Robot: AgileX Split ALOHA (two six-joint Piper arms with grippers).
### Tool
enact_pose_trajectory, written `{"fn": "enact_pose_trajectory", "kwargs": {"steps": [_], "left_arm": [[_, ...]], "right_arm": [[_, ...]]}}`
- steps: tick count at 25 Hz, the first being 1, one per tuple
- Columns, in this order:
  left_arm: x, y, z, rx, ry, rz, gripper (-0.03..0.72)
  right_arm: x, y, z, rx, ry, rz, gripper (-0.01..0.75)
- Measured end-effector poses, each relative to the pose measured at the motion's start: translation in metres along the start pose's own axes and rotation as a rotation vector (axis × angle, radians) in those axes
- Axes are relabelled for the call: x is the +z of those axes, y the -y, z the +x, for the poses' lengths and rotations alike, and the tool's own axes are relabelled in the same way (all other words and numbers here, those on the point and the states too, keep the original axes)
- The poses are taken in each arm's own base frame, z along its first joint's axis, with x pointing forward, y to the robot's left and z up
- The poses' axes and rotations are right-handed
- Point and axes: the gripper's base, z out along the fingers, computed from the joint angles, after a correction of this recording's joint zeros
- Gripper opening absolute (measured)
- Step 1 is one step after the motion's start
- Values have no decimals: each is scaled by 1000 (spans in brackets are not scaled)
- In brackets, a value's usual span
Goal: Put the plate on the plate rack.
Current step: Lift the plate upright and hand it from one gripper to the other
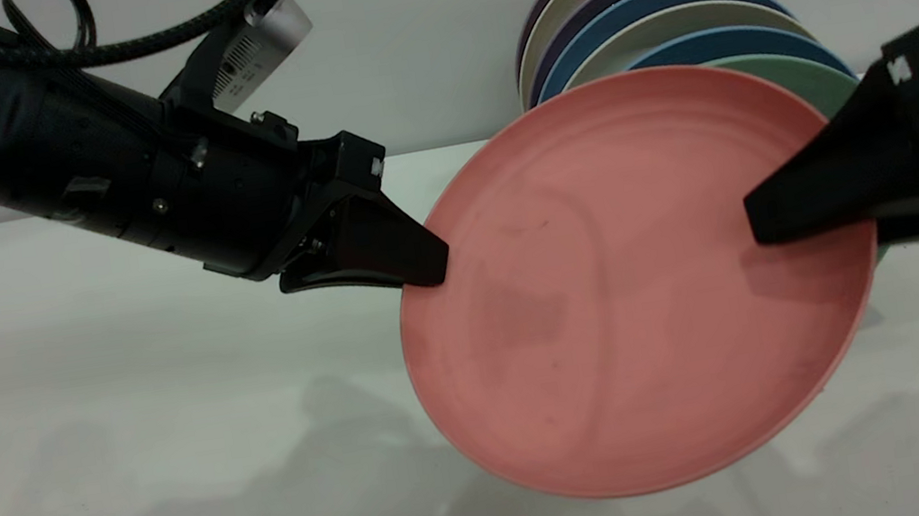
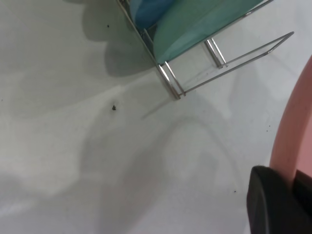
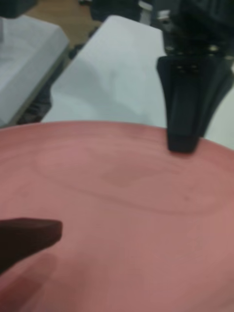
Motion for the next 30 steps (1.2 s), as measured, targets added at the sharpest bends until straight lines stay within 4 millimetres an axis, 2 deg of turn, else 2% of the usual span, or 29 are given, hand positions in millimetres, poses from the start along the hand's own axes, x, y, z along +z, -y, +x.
{"fn": "enact_pose_trajectory", "kwargs": {"steps": [8, 11, 19, 22, 28, 30], "left_arm": [[0, 1, -1, 7, 10, 11, 14], [0, 1, -1, 9, 13, 12, 14], [-1, 4, -2, 32, 12, 40, 42], [-2, 7, -2, 31, 12, 66, 114], [-17, 22, -11, 67, 58, 94, 383], [-25, 29, -15, 90, 81, 99, 448]], "right_arm": [[5, 4, 3, -3, -19, -8, 213], [5, 6, 2, -13, -14, 10, 128], [5, 10, 2, -53, -12, 54, 108], [5, 14, 2, -73, -13, 95, 78], [4, 18, 2, -155, -20, 144, 78], [3, 21, -1, -181, -18, 185, 78]]}}
